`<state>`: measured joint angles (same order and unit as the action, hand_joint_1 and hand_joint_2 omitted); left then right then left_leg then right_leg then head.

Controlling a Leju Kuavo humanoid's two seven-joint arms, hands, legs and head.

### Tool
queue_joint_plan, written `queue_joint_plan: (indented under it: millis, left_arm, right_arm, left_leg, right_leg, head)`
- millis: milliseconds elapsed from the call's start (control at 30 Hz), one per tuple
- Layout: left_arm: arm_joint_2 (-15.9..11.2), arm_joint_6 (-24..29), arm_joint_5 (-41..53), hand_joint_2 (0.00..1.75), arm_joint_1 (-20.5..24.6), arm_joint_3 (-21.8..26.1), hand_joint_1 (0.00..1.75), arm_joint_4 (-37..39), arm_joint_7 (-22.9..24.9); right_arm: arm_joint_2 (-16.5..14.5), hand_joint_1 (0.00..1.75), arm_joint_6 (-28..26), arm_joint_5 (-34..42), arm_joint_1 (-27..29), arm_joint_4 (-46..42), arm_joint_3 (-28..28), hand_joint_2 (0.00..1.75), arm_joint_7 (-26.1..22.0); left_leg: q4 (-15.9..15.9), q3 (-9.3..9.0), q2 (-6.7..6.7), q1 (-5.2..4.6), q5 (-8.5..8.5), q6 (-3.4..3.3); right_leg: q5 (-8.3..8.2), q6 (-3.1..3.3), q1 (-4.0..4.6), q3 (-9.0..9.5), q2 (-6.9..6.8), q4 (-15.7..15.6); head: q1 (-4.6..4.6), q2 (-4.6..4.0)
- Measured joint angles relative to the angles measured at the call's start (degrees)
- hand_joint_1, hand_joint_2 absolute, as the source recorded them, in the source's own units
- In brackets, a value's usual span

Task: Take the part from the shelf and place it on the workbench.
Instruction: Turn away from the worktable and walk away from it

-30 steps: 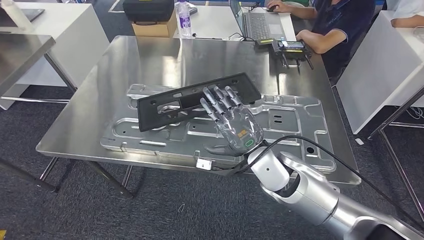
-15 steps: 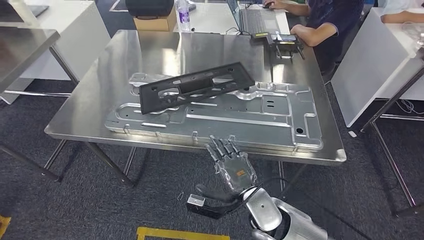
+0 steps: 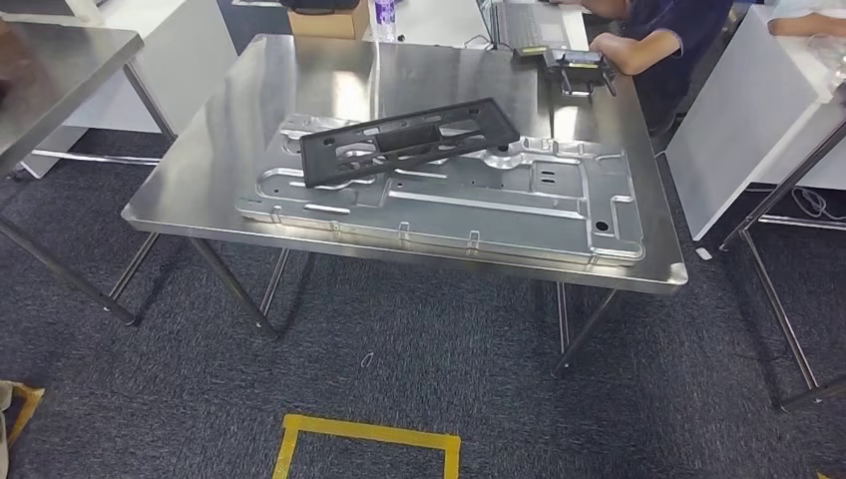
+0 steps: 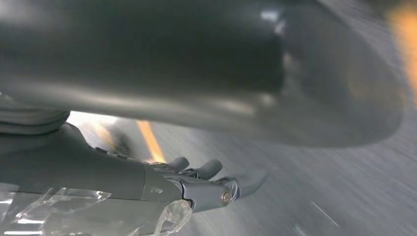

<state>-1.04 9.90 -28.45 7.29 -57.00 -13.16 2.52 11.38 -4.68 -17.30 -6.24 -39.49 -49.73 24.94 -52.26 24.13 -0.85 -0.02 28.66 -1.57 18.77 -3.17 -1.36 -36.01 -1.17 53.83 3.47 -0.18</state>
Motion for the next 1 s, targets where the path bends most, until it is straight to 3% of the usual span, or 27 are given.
queue_joint_plan:
  millis: [67,100,133,200,233,267,300,333,367,433,467,500,567,600,633,700,733,767,800,833,867,933,967,1000]
  left_arm:
    - [0.0,-0.3,0.2,0.00,0.0,0.0,0.00,0.0,0.0]
    - [-0.1,-0.5,0.3,0.00,0.1,0.0,0.00,0.0,0.1]
    - [-0.1,-0.6,0.3,0.00,0.2,0.0,0.00,0.0,0.1]
    - [-0.1,-0.9,0.4,0.00,0.3,0.0,0.00,0.0,0.0]
    - [-0.1,-1.2,0.4,0.00,0.3,0.0,0.00,0.0,0.0]
    - [-0.1,-1.4,0.3,0.00,0.3,0.0,0.00,0.0,-0.1]
    - [-0.2,-1.5,0.3,0.00,0.2,0.0,0.00,0.0,-0.2]
    - [-0.2,-1.7,0.2,0.00,0.2,0.0,0.00,0.0,-0.4]
    - [-0.3,-1.7,0.2,0.00,0.2,0.0,0.00,0.0,-0.6]
    - [-0.4,-1.9,0.1,0.00,0.2,0.0,0.00,0.0,-0.9]
    - [-0.4,-2.0,0.0,0.00,0.2,0.0,0.00,0.0,-1.0]
    - [-0.5,-2.1,-0.1,0.00,0.2,0.0,0.00,0.0,-0.9]
    - [-0.8,-2.2,-0.3,0.00,0.2,0.0,0.00,0.0,-0.8]
    - [-0.9,-2.2,-0.4,0.00,0.2,0.0,0.00,0.0,-0.7]
    - [-1.0,-2.2,-0.4,0.00,0.1,0.0,0.00,0.0,-0.6]
    - [-1.0,-2.2,-0.5,0.00,0.0,0.0,0.00,0.0,-0.4]
    - [-1.1,-2.2,-0.5,0.00,0.0,0.0,0.00,0.0,-0.3]
    - [-1.1,-2.2,-0.5,0.00,-0.1,0.0,0.00,0.0,-0.2]
    - [-1.1,-2.2,-0.5,0.00,-0.1,0.0,0.00,0.0,-0.2]
    - [-1.1,-2.2,-0.5,0.00,-0.1,0.0,0.00,0.0,-0.2]
    - [-1.1,-2.1,-0.5,0.00,-0.1,0.0,0.00,0.0,-0.2]
    - [-1.1,-2.1,-0.5,0.00,0.0,0.0,0.00,0.0,-0.2]
    - [-1.1,-2.0,-0.6,0.00,0.0,0.0,0.00,0.0,-0.2]
    - [-1.1,-1.9,-0.5,0.00,0.1,0.0,0.00,0.0,-0.2]
  right_arm:
    - [-0.4,0.00,3.2,3.1,0.7,4.6,2.1,0.00,3.1]
    - [-0.6,0.00,4.3,4.5,1.1,6.6,3.1,0.00,4.4]
    - [-0.9,0.00,4.9,5.9,1.3,8.4,4.2,0.00,5.4]
    - [-1.7,0.00,5.1,9.7,1.6,11.6,6.5,0.00,6.6]
    - [-2.2,0.00,4.8,12.4,1.6,12.9,7.8,0.00,7.0]
    - [-2.7,0.00,4.4,15.3,1.7,14.1,9.4,0.00,7.2]
    - [-3.3,0.00,3.8,18.0,1.7,15.2,11.1,0.00,7.1]
    - [-3.8,0.00,3.1,19.9,1.7,16.3,12.8,0.00,6.8]
    - [-4.3,0.00,2.5,21.0,1.7,17.2,14.5,0.00,6.3]
    - [-5.2,0.00,1.5,21.5,1.7,18.7,17.5,0.00,4.9]
    - [-5.6,0.00,1.2,21.5,1.7,19.3,18.7,0.00,4.1]
    - [-5.9,0.00,0.8,21.6,1.7,19.9,19.7,0.00,3.4]
    - [-6.7,0.00,-0.3,21.8,1.7,21.0,21.3,0.00,2.1]
    - [-7.0,0.00,-0.9,22.0,1.7,21.4,22.1,0.00,1.6]
    - [-7.4,0.00,-1.3,22.2,1.7,21.8,22.8,0.00,1.1]
    - [-7.8,0.00,-1.9,22.4,1.7,22.6,24.2,0.00,0.2]
    - [-8.0,0.00,-2.1,22.6,1.8,23.0,24.7,0.00,-0.1]
    - [-8.3,0.00,-2.3,22.7,1.9,23.3,25.2,0.00,-0.5]
    - [-8.5,0.00,-2.4,22.8,2.0,23.7,25.8,0.00,-0.8]
    - [-8.8,0.00,-2.5,22.8,2.1,24.0,26.3,0.00,-1.1]
    - [-9.0,0.00,-2.5,22.8,2.0,24.3,26.8,0.00,-1.3]
    - [-9.3,0.00,-2.6,22.8,2.0,24.6,27.5,0.00,-1.6]
    - [-9.4,0.00,-2.6,22.8,1.9,24.7,27.7,0.00,-1.6]
    - [-9.5,0.00,-2.7,22.9,1.9,24.8,28.0,0.00,-1.7]
  left_leg:
    - [-0.2,0.93,0.25,0.01,-0.89,-1.13]
    - [-0.2,1.47,0.39,0.01,-1.53,-1.80]
    - [-0.2,2.12,0.54,-0.06,-2.22,-2.38]
    - [-0.2,3.61,0.79,-0.48,-3.54,-2.97]
    - [-0.3,4.43,0.91,-0.73,-4.19,-3.09]
    - [-0.3,5.27,1.01,-0.99,-4.84,-3.19]
    - [-0.3,6.12,1.06,-1.27,-5.49,-3.26]
    - [-0.3,6.81,1.07,-1.52,-6.11,-3.30]
    - [-0.4,7.38,1.07,-1.69,-6.65,-3.30]
    - [-0.5,8.00,1.09,-2.01,-7.52,-3.05]
    - [-0.5,8.14,1.17,-2.01,-7.89,-2.82]
    - [-0.5,8.21,1.29,-1.95,-8.26,-2.52]
    - [-0.7,8.42,1.38,-1.75,-8.55,-1.81]
    - [-1.7,8.91,1.32,-1.59,-7.62,-1.33]
    - [-3.8,9.76,1.22,-1.37,-5.85,-0.79]
    - [-11.7,12.68,1.12,-0.61,-0.50,0.25]
    - [-15.9,14.06,1.13,-0.28,1.46,0.63]
    - [-18.8,14.74,1.13,-0.01,2.34,0.96]
    - [-19.3,14.26,1.13,0.22,1.95,1.21]
    - [-17.1,12.46,1.07,0.44,0.58,1.42]
    - [-12.7,9.53,0.73,0.67,-1.22,1.60]
    - [-3.4,3.78,-1.28,1.02,-3.16,1.49]
    - [-0.7,2.27,-2.18,1.05,-3.36,1.24]
    - [0.2,1.87,-2.66,0.96,-3.07,0.85]
  right_leg:
    - [0.39,-0.59,-0.20,-0.38,0.35,0.3]
    - [2.34,-0.75,-0.27,-1.01,0.51,1.8]
    - [5.30,-0.80,-0.32,-1.93,0.61,4.5]
    - [11.45,-0.77,-0.17,-4.00,0.70,12.7]
    - [12.75,-0.71,-0.06,-4.50,0.73,16.4]
    - [12.58,-0.56,0.05,-4.25,0.75,18.5]
    - [11.26,-0.27,0.20,-3.00,0.77,18.7]
    - [9.63,0.17,0.40,-0.76,0.78,16.8]
    - [8.57,0.76,0.67,2.54,0.80,12.9]
    - [9.28,1.74,1.29,9.68,0.65,3.2]
    - [10.01,1.99,1.55,11.98,0.58,-0.3]
    - [10.48,2.09,1.76,13.02,0.52,-2.2]
    - [9.75,2.50,1.71,12.79,0.53,-2.9]
    - [9.30,2.85,1.57,12.51,0.48,-3.0]
    - [8.80,3.14,1.39,12.14,0.43,-3.2]
    - [7.99,3.25,1.31,11.11,0.52,-3.1]
    - [7.62,3.10,1.28,10.60,0.68,-3.1]
    - [7.27,2.90,1.21,10.10,0.91,-3.0]
    - [6.95,2.70,1.10,9.65,1.20,-3.0]
    - [6.68,2.47,0.95,9.27,1.58,-2.9]
    - [6.46,2.23,0.79,8.94,2.01,-2.7]
    - [6.10,1.65,0.62,8.28,2.93,-2.4]
    - [5.87,1.30,0.61,7.96,3.40,-2.2]
    - [5.61,0.90,0.61,7.61,3.91,-2.1]
  head:
    - [-0.10,-0.01]
    - [-0.18,-0.01]
    - [-0.22,-0.02]
    - [-0.31,-0.02]
    - [-0.33,-0.01]
    - [-0.33,-0.01]
    - [-0.34,0.00]
    - [-0.36,0.00]
    - [-0.37,0.00]
    - [-0.42,0.01]
    - [-0.42,0.01]
    - [-0.44,0.02]
    - [-0.50,0.02]
    - [-0.49,0.02]
    - [-0.46,0.01]
    - [-0.34,0.01]
    - [-0.34,0.01]
    - [-0.34,0.01]
    - [-0.33,0.01]
    - [-0.33,0.01]
    - [-0.32,0.01]
    - [-0.34,0.01]
    - [-0.37,0.01]
    - [-0.40,0.01]
